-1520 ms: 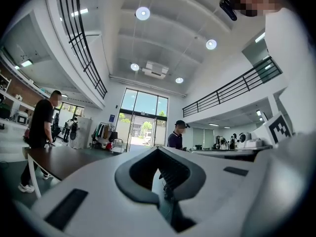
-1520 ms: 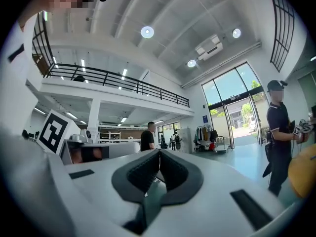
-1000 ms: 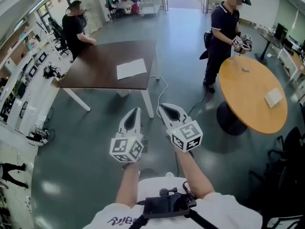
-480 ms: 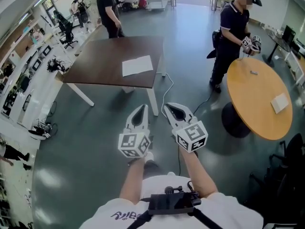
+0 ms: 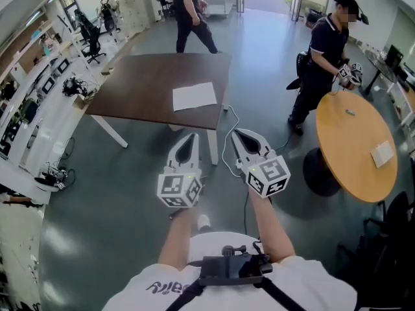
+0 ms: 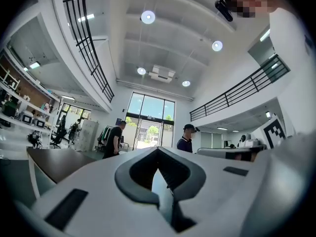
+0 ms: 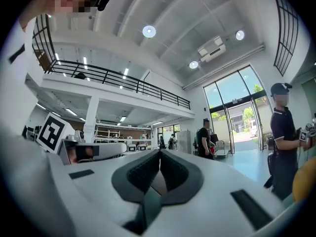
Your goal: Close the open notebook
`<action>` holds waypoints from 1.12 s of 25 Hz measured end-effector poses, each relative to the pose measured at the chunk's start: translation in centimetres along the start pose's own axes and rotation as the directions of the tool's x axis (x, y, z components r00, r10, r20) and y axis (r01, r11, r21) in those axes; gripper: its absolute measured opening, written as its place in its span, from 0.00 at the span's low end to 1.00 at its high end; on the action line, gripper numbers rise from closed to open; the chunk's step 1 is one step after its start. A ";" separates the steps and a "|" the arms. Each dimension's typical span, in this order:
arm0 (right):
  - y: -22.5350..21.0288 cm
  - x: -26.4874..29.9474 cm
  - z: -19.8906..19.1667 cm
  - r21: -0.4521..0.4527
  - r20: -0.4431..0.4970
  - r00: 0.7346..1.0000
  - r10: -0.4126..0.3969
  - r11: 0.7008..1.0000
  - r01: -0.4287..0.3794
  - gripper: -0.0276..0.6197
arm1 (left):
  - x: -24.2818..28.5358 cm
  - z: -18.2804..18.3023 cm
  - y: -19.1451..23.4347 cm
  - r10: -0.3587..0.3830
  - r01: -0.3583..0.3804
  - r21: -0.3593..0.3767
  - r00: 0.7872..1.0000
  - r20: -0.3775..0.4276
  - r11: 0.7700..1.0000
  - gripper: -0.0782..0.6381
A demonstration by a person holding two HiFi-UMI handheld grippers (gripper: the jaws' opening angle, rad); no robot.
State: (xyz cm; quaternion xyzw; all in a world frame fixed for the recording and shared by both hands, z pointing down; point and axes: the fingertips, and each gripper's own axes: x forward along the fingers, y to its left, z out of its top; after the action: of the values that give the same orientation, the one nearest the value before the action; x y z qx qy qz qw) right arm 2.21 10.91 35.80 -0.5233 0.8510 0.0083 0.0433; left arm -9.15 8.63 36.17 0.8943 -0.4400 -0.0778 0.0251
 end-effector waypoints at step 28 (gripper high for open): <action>-1.8 13.9 -5.7 0.023 -0.079 0.997 -0.021 0.999 0.023 0.05 | 8.8 -4.5 10.8 -0.062 0.058 -0.058 0.995 -0.075 0.997 0.12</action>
State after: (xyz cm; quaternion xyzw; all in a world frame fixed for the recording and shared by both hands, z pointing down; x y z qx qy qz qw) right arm -2.76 -2.65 40.36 -0.5320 0.8463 -0.0230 0.0160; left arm -11.63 -5.05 40.80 0.9084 -0.4091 -0.0562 0.0647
